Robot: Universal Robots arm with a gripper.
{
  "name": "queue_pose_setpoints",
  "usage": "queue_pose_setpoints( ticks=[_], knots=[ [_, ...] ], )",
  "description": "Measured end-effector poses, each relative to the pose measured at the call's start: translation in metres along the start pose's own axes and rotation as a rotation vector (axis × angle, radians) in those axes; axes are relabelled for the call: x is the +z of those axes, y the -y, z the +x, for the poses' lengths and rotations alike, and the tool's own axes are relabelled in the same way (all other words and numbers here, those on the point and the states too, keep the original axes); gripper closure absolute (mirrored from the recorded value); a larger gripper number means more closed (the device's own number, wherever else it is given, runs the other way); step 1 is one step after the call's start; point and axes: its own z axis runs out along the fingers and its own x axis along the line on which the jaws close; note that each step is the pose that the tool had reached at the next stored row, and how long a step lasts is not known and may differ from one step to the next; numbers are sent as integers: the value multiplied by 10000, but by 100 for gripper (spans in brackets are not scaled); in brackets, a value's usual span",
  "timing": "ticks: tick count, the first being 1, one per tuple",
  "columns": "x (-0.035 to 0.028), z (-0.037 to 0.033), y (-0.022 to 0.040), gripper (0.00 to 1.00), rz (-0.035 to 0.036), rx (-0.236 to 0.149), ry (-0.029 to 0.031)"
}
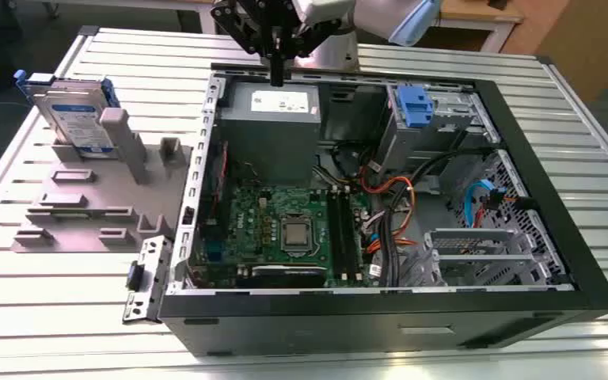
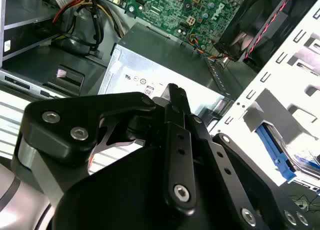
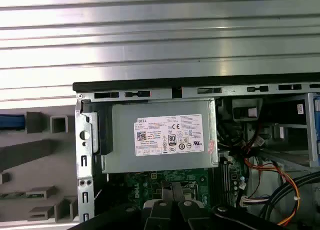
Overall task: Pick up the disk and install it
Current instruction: 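Reach for the disk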
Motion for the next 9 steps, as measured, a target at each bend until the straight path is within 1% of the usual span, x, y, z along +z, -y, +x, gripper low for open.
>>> queue_pose_setpoints(
  ticks=[9],
  knots=[
    [0,1,0,89,0,0,0]
  ],
)
